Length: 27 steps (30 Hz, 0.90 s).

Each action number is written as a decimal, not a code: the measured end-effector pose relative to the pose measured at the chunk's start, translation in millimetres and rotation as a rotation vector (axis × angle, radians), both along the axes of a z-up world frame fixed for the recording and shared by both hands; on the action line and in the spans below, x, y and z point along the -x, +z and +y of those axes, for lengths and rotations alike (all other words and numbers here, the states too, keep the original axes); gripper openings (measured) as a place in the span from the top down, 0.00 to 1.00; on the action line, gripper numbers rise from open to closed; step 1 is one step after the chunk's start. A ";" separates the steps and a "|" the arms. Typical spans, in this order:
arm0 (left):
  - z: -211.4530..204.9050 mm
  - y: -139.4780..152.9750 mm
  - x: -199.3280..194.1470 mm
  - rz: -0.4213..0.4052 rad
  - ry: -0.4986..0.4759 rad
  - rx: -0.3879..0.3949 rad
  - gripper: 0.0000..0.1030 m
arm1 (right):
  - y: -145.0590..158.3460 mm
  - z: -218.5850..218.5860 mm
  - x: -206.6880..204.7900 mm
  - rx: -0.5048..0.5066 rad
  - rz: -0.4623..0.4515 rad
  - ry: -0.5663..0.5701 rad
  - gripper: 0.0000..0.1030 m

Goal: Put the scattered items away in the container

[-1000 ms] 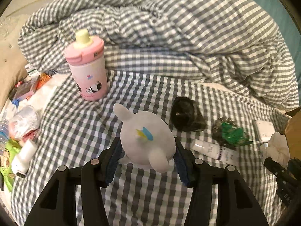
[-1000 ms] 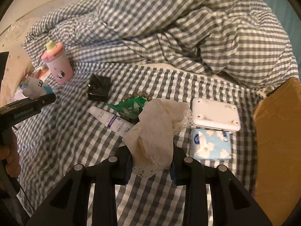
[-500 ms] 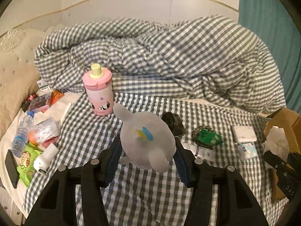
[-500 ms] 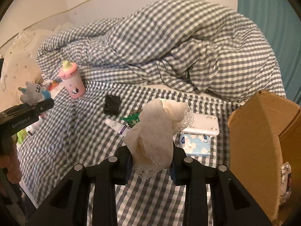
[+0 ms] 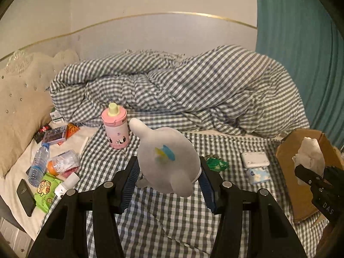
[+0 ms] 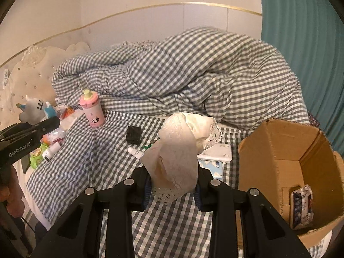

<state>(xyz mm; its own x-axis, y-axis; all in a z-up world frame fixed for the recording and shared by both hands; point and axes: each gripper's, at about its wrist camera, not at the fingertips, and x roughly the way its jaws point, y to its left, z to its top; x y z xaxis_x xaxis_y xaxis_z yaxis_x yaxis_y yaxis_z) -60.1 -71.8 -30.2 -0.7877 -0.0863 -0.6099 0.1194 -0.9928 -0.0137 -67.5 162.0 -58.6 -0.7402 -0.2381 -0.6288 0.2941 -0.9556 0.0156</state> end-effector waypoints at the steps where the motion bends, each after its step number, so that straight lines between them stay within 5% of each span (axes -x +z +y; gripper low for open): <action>1: 2.0 3.3 -3.9 0.007 -0.002 0.001 0.47 | 3.5 1.8 -3.5 0.002 0.007 0.000 0.70; 27: 69.0 53.5 -70.2 0.121 -0.075 0.029 0.47 | 54.6 64.5 -77.0 0.035 0.128 -0.043 0.70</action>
<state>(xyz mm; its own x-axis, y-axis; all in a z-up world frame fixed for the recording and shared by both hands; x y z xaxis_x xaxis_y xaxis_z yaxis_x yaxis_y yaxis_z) 10.1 -2.8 23.3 -0.8605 -0.0402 -0.5079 0.0436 -0.9990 0.0052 9.5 226.5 -3.9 -0.8237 -0.2245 -0.5207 0.2546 -0.9669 0.0141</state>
